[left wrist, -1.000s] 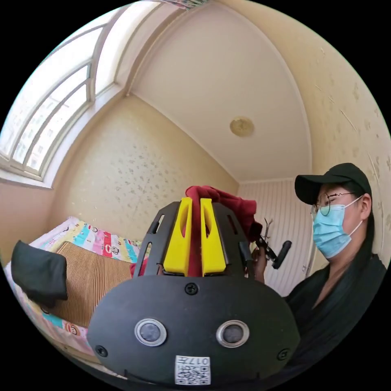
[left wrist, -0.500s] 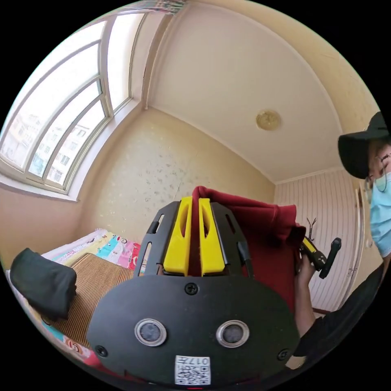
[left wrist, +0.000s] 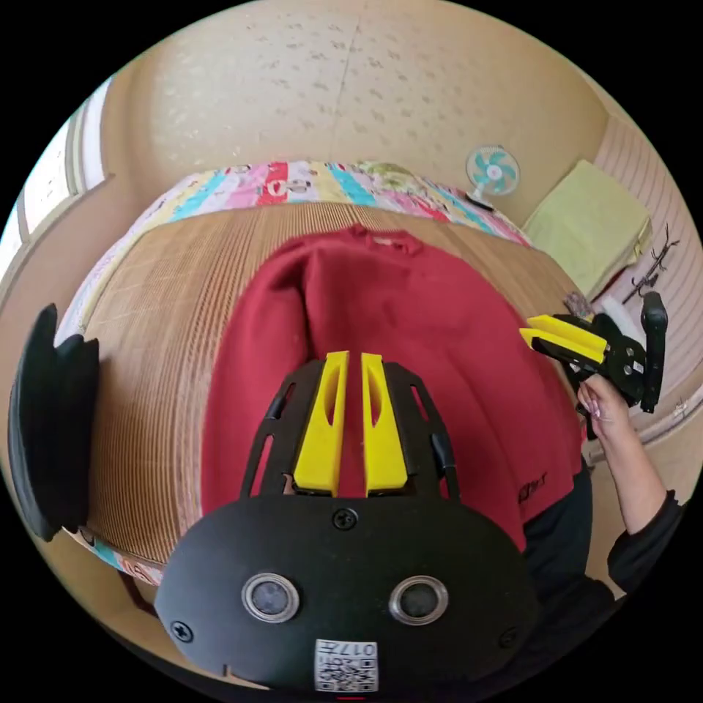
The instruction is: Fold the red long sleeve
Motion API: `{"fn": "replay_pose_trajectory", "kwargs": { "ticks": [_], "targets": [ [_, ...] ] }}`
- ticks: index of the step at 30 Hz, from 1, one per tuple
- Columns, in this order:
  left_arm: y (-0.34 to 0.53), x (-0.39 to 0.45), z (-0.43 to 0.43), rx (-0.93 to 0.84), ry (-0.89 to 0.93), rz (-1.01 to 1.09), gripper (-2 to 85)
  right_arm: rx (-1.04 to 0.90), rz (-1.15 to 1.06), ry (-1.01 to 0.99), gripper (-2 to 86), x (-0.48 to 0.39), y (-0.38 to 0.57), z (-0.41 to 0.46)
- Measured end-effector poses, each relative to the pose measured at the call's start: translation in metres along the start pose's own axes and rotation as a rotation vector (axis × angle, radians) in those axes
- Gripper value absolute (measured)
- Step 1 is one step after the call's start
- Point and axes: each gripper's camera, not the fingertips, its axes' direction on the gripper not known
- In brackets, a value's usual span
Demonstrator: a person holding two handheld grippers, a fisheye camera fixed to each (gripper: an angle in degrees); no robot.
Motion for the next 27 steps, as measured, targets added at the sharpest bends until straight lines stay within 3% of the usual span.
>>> {"fn": "replay_pose_trajectory", "kwargs": {
  "ticks": [2, 4, 7, 11, 14, 17, 19, 21, 24, 27],
  "targets": [
    [0.056, 0.012, 0.051, -0.242, 0.006, 0.012, 1.7, -0.142, -0.007, -0.085, 5.0, -0.030, 0.044, 0.035],
    [0.103, 0.012, 0.025, -0.110, 0.015, 0.005, 0.6, 0.011, 0.061, -0.026, 2.3, -0.051, 0.114, 0.019],
    [0.152, -0.006, -0.015, -0.137, 0.018, -0.082, 1.0, 0.003, 0.142, -0.070, 1.1, -0.044, 0.164, -0.012],
    [0.230, -0.103, -0.119, 0.088, -0.062, -0.452, 8.4, 0.004, 0.281, -0.222, 0.7, -0.007, 0.206, -0.057],
    [0.278, -0.194, -0.148, 0.057, -0.175, -0.744, 14.1, 0.049, 0.377, -0.264, 0.9, 0.019, 0.233, -0.082],
    [0.283, -0.253, -0.106, -0.175, 0.000, -0.723, 13.2, 0.012, 0.452, -0.291, 1.3, 0.040, 0.246, -0.087],
    [0.277, -0.266, -0.120, -0.211, 0.008, -0.660, 11.1, 0.025, 0.529, -0.320, 1.9, 0.059, 0.255, -0.100],
    [0.271, -0.281, -0.145, -0.253, 0.009, -0.593, 3.4, 0.068, 0.609, -0.301, 3.0, 0.081, 0.266, -0.117],
    [0.288, -0.328, -0.231, -0.072, 0.103, -0.613, 1.2, 0.068, 0.734, -0.190, 6.5, 0.122, 0.286, -0.144],
    [0.346, -0.382, -0.330, 0.195, -0.139, -0.872, 0.4, -0.020, 0.782, -0.186, 10.6, 0.155, 0.302, -0.147]
  ]
}}
